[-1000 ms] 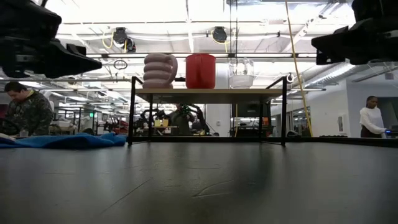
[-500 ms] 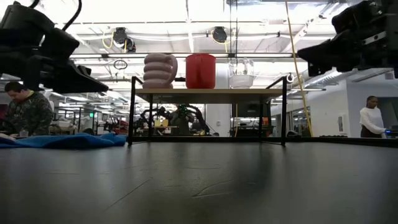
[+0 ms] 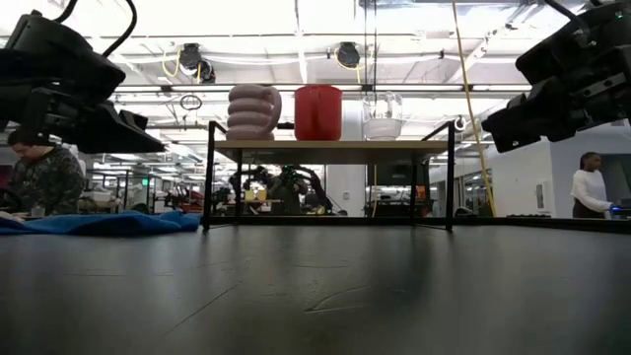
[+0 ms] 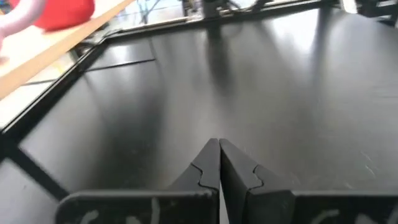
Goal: Stack small to large cups/mugs on shelf
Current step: Return to Home Position
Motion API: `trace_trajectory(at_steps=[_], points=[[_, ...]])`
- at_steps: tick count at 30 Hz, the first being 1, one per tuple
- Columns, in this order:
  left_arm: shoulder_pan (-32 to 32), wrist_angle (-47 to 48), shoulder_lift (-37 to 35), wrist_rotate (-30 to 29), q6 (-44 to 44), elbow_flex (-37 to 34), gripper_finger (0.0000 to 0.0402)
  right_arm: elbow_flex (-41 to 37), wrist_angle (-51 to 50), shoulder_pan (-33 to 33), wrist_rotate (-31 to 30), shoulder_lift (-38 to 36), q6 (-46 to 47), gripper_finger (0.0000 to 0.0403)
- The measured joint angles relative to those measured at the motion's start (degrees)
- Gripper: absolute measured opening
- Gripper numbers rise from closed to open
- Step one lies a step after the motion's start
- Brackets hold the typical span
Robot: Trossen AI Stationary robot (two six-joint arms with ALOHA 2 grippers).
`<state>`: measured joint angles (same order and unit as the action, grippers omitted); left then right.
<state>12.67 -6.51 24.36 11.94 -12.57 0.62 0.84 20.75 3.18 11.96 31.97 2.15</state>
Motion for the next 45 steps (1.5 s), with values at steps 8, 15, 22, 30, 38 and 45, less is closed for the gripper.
trace_trajectory(at_steps=[8, 15, 22, 30, 38, 45], points=[[2.74, -0.08, 0.00, 5.62, -1.43, 0.00, 0.0002, 0.00, 0.55, 0.00, -0.01, 0.15, -0.80, 0.0000], [2.85, -3.39, 0.00, 6.22, 2.09, 0.00, 0.0002, 0.00, 3.10, 0.00, 0.11, 0.13, -1.12, 0.0000], [-0.61, -9.19, 0.00, 5.63, -1.27, 0.00, 0.0001, 0.00, 7.47, -0.04, 0.30, 0.13, -0.25, 0.0000], [-3.12, -4.32, -0.36, 2.87, -3.94, 3.43, 0.0001, -0.02, 10.71, -0.29, 1.85, 0.13, 1.45, 0.0000], [-7.37, -0.23, -7.08, -0.02, -6.97, 4.90, 0.0000, -0.04, 11.54, -1.68, 2.85, -2.38, 0.05, 0.0000], [-9.48, 4.92, -15.94, -4.38, -6.48, 4.94, 0.0000, -0.02, 10.07, -2.23, 2.83, -4.58, -0.22, 0.0000]])
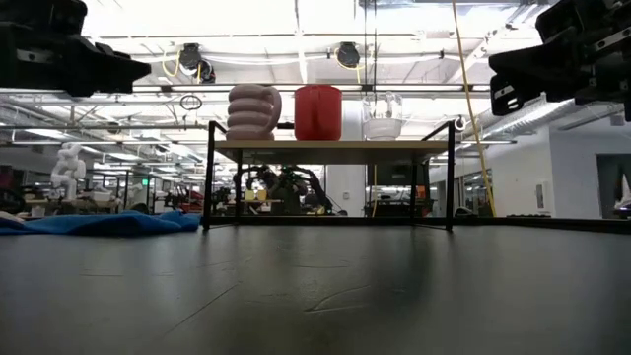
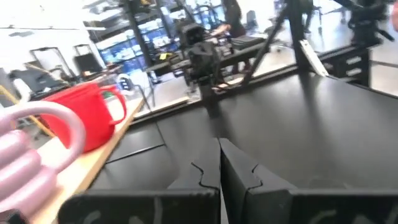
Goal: Stack small to large cups/mugs on shelf
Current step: Return to Home Position
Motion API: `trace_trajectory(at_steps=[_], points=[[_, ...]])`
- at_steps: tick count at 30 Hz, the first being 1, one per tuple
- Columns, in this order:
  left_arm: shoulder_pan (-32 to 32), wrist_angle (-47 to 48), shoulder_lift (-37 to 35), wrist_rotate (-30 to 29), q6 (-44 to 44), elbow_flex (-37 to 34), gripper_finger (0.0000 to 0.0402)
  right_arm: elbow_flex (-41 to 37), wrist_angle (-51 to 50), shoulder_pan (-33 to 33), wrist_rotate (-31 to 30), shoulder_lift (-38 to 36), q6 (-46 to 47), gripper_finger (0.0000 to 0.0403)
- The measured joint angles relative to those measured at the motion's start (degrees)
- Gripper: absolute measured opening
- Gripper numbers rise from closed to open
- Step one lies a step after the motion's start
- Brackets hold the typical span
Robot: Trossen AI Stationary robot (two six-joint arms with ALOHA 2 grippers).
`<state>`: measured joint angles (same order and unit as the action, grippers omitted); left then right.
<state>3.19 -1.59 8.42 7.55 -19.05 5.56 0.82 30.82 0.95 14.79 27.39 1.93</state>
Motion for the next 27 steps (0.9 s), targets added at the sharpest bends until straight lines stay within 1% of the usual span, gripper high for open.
trace_trajectory(at_steps=[7, 10, 13, 15, 19, 22, 24, 27], points=[[-1.27, 4.08, -5.45, -0.71, 1.18, 0.00, 0.0000, 0.00, -1.23, -0.89, -0.15, -0.80, 0.19, 0.0000], [-1.89, 6.03, -7.01, -2.64, 1.12, 0.00, 0.0000, 0.00, -1.26, -2.09, -0.16, -1.06, 0.00, 0.0000], [-2.68, 7.00, -8.36, -3.19, 0.70, 0.00, 0.0000, 0.00, -1.21, -3.48, -2.46, -1.49, -0.31, 0.0000], [-3.11, 7.23, -8.31, -3.54, 0.09, 0.00, 0.0000, 0.00, -1.21, -4.45, -3.99, -1.84, -0.77, 0.0000], [-4.13, 7.98, -8.31, -5.64, -0.33, 0.00, 0.0000, 0.00, -1.70, -6.46, -5.08, -3.21, -1.56, 0.0000], [-5.42, 8.08, -8.32, -5.41, -0.14, 0.00, 0.0000, 0.00, -4.33, -7.82, -8.67, -4.79, -3.71, 0.0000], [-6.36, 8.74, -8.30, -5.83, -0.17, 0.00, 0.0000, 0.00, -4.98, -8.14, -9.16, -5.82, -4.55, 0.0000], [-7.64, 8.96, -8.32, -7.69, -0.06, -0.01, 0.0000, 0.00, -3.06, -9.01, -9.10, -7.25, -6.32, 0.0000]])
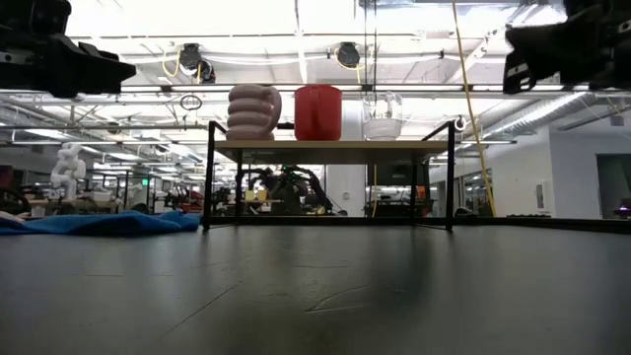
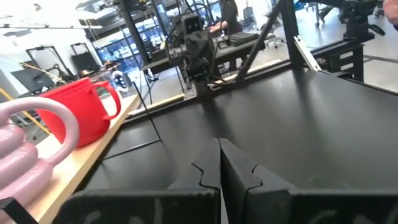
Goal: Stack small to large cups/mugs on shelf
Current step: Return to Home Position
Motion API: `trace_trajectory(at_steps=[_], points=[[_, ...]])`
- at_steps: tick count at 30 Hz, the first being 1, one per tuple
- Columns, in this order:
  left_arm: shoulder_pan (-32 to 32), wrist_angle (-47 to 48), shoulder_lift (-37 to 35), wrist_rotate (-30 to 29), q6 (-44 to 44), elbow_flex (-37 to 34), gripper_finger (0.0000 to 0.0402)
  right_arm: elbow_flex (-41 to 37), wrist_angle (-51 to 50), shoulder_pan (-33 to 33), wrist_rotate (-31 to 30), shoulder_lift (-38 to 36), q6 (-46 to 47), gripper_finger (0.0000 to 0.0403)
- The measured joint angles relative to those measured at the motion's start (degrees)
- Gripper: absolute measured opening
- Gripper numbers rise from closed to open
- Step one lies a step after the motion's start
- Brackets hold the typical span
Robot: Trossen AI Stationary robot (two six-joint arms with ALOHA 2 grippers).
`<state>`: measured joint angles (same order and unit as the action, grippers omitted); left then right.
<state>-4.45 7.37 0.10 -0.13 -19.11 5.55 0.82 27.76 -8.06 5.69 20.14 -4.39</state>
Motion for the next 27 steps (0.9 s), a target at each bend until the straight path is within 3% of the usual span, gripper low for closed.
trace_trajectory(at_steps=[16, 27], points=[[-5.46, 0.19, 0.00, -3.00, -1.60, -0.01, 0.0000, 0.00, -4.40, -3.77, -4.45, -9.31, -3.72, 0.0000], [-5.81, 0.56, 0.00, -5.35, -1.57, -0.01, 0.0000, 0.01, -5.35, -2.40, -7.55, -9.51, -6.24, 0.0000]])
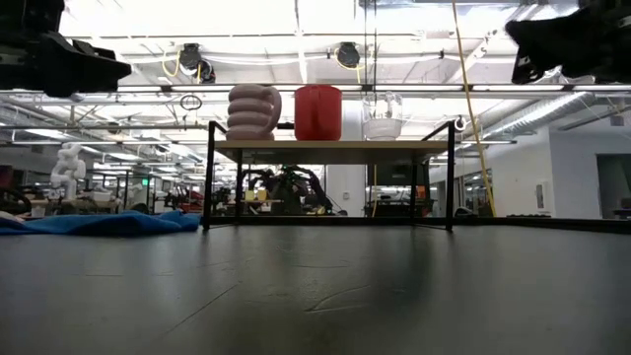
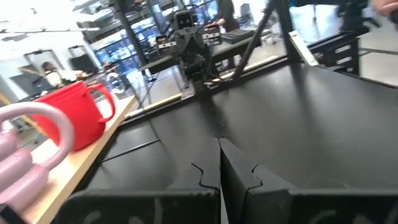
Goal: Stack small to large cups/mugs on shelf
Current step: Return to Home Position
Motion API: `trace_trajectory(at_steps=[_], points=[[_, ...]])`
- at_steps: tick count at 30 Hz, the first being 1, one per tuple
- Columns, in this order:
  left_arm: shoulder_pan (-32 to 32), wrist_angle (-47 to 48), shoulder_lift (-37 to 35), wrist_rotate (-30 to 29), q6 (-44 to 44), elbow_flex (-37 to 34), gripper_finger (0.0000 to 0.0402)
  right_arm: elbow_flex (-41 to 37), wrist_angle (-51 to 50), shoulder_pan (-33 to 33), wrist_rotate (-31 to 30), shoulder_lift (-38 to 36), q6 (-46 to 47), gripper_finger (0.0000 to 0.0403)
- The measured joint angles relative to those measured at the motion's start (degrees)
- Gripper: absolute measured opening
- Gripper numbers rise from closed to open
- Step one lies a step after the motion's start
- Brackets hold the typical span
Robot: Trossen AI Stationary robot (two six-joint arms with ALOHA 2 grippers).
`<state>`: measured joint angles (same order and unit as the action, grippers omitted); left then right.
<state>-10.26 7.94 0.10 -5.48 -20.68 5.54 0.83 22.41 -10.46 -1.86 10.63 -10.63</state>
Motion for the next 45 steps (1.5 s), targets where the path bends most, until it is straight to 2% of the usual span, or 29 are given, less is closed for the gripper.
trace_trajectory(at_steps=[4, 8, 14, 26, 39, 45], points=[[0.02, 0.09, 0.00, -3.07, 0.45, 0.00, 0.0000, -0.01, -1.96, 2.77, -4.70, 0.02, 2.32, 0.0000], [0.02, 0.54, 0.00, -4.08, 0.40, 0.00, 0.0000, 0.00, -2.57, 4.95, -4.30, 0.02, 2.62, 0.0000], [0.08, 2.68, 0.01, -9.52, 2.18, -0.02, 0.0000, 0.01, -3.18, 6.97, -4.16, 0.02, 2.87, 0.0000], [0.07, 2.92, 0.00, -8.51, 4.29, -0.04, 0.0001, 0.01, -4.29, 8.26, -4.09, 0.02, 5.22, 0.0000], [0.07, 2.20, 0.00, -8.97, 9.44, -0.04, 0.0023, 0.01, -4.31, 8.12, -4.07, 0.02, 4.02, 0.0000], [0.07, 2.17, 0.00, -9.00, 7.93, -0.03, 0.0023, 0.01, -4.30, 8.11, -4.07, 0.02, 7.17, 0.0000]])
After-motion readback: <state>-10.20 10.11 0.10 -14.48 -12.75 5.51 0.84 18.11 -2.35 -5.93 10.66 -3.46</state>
